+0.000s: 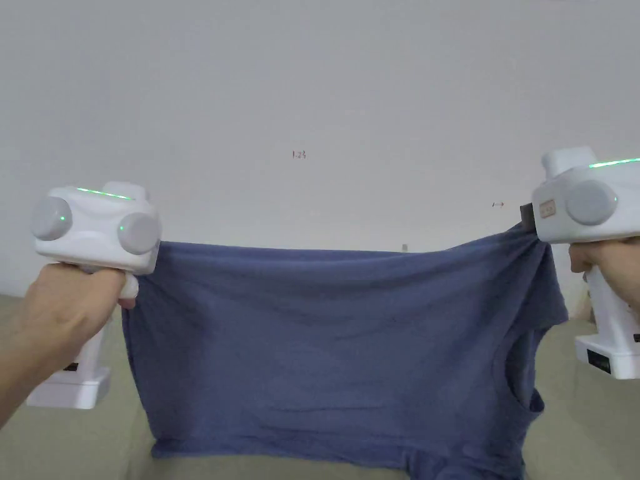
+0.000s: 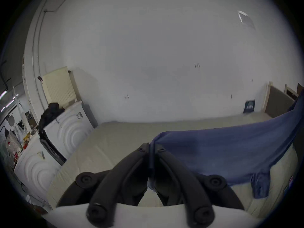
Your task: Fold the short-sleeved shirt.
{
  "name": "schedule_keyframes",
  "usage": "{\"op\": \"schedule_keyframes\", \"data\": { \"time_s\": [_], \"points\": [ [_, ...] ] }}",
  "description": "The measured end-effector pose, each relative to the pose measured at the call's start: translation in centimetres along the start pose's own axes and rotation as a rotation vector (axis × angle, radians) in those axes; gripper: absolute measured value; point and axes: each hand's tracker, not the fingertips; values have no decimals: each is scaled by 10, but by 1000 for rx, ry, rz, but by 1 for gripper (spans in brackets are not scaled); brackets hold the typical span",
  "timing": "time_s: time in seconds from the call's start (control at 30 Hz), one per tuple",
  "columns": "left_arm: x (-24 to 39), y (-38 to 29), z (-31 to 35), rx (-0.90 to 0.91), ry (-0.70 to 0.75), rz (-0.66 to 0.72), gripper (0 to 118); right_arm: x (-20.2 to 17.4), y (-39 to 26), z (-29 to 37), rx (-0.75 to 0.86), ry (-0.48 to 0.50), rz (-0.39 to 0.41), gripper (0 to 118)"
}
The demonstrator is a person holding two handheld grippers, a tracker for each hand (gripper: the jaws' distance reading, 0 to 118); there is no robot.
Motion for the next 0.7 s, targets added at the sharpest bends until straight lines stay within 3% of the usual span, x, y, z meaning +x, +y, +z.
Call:
{"op": "schedule_keyframes", "data": {
  "time_s": [0.2,0.37,0.7],
  "points": [
    [14,-108,-32,-142,-56,-42,7,-20,-129,-16,-176,78,-14,0],
    [6,-187,-28,-208,-79,-64,7,-35,-222,14,-291,121,-1,0],
    [-39,-293,83,-255,-132,-68,7,-18,-326,151,-340,180,-19,0]
  ]
}}
